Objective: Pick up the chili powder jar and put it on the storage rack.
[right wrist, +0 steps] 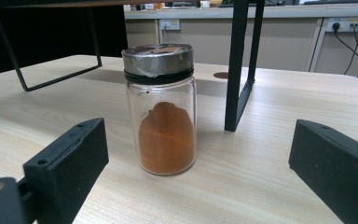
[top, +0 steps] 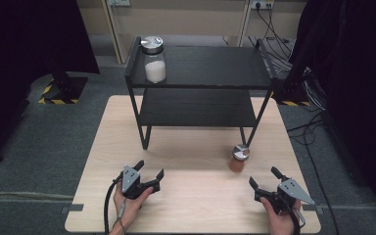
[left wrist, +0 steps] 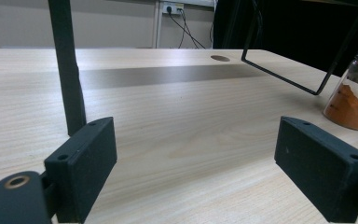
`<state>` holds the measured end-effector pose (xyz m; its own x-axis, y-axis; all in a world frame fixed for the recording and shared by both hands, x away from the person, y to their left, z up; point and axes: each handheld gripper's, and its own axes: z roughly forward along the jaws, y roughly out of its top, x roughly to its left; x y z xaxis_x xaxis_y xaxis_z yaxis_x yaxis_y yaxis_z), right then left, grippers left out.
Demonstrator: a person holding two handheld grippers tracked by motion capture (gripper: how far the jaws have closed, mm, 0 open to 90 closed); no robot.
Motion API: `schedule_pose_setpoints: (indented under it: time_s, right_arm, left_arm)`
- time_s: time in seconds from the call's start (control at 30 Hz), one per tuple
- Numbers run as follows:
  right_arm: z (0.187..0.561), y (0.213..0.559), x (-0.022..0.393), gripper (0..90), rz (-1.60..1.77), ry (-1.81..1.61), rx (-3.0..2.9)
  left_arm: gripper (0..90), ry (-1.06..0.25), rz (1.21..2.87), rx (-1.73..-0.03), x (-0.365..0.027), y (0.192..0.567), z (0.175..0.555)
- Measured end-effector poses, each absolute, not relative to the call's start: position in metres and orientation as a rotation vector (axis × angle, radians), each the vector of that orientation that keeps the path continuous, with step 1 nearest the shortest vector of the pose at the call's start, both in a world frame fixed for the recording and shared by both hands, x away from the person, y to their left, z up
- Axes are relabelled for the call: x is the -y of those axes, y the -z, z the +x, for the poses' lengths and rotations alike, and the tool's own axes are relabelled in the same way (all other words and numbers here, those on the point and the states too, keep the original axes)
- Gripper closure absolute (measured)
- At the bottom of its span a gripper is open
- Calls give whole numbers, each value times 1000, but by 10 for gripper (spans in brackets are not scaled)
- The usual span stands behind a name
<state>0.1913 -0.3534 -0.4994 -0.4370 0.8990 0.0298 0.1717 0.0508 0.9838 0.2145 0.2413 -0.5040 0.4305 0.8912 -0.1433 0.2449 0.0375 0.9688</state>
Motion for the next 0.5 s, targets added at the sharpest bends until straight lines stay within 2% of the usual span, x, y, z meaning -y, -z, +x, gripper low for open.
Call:
schedule_pose_setpoints:
  time_s: [0.5]
  right_arm:
    - [191, 499, 353, 38, 1085, -1433, -1688]
  left_arm:
    - [122, -685, 1490, -1057, -241, 504, 214]
